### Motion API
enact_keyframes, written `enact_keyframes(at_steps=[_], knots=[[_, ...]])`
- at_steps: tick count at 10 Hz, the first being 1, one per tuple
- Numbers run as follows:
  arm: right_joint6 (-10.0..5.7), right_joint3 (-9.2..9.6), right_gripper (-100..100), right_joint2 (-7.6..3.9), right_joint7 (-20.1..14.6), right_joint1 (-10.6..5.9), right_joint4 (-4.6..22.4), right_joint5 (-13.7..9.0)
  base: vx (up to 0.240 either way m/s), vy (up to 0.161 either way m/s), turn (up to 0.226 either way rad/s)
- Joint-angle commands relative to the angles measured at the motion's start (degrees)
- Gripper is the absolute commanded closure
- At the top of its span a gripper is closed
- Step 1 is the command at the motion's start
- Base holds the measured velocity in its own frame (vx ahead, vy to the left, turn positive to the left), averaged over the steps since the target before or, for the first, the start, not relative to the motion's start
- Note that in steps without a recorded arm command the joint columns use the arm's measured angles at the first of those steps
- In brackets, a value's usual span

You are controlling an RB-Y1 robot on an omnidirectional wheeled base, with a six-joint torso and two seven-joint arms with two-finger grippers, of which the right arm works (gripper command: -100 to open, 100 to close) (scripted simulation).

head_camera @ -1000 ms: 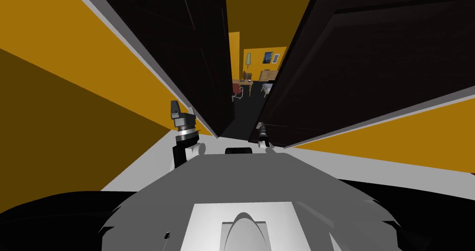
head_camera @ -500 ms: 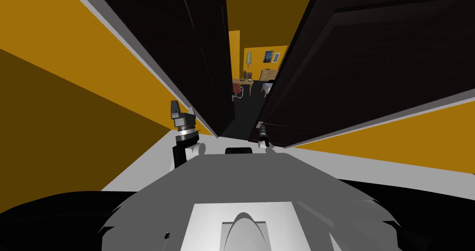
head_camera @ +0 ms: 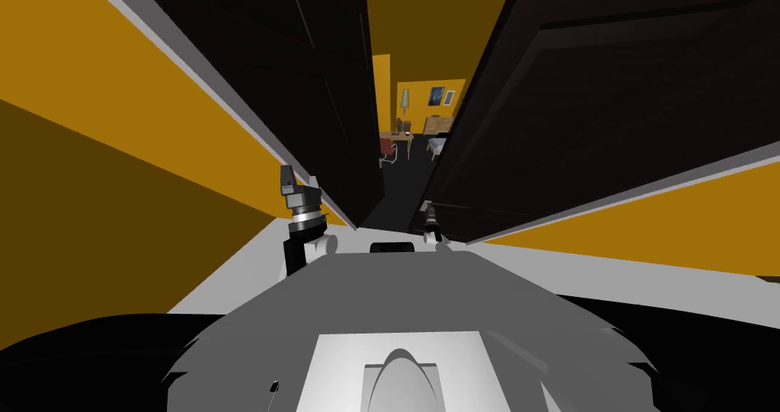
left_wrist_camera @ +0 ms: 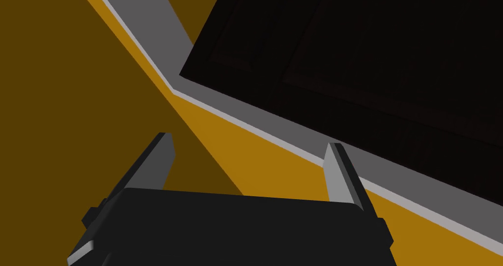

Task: Push the door open

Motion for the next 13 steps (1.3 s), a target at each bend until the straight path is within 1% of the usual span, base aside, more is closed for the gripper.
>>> enact_keyframes(at_steps=[1, 5, 7, 9, 10, 13], knots=[[-0.46, -0.33, 100, -0.35, 0.4, -0.85, 0.4, -0.2, 0.165, -0.004, -0.088], [-0.6, -0.4, 100, -0.28, 1.2, -1.38, 0.9, -0.4, 0.191, 0.004, -0.13], [-0.68, -0.44, 100, -0.19, 1.7, -1.71, 1.2, -0.5, 0.208, 0.032, -0.188], [-0.68, -0.44, 100, -0.19, 1.7, -1.71, 1.2, -0.5, 0.09, 0.006, -0.026], [-0.76, -0.48, 100, -0.08, 2.1, -1.97, 1.4, -0.6, 0.107, 0.02, -0.134], [-0.88, -0.54, 100, 0.18, 2.8, -2.43, 1.9, -0.8, 0.157, 0.004, -0.224]])
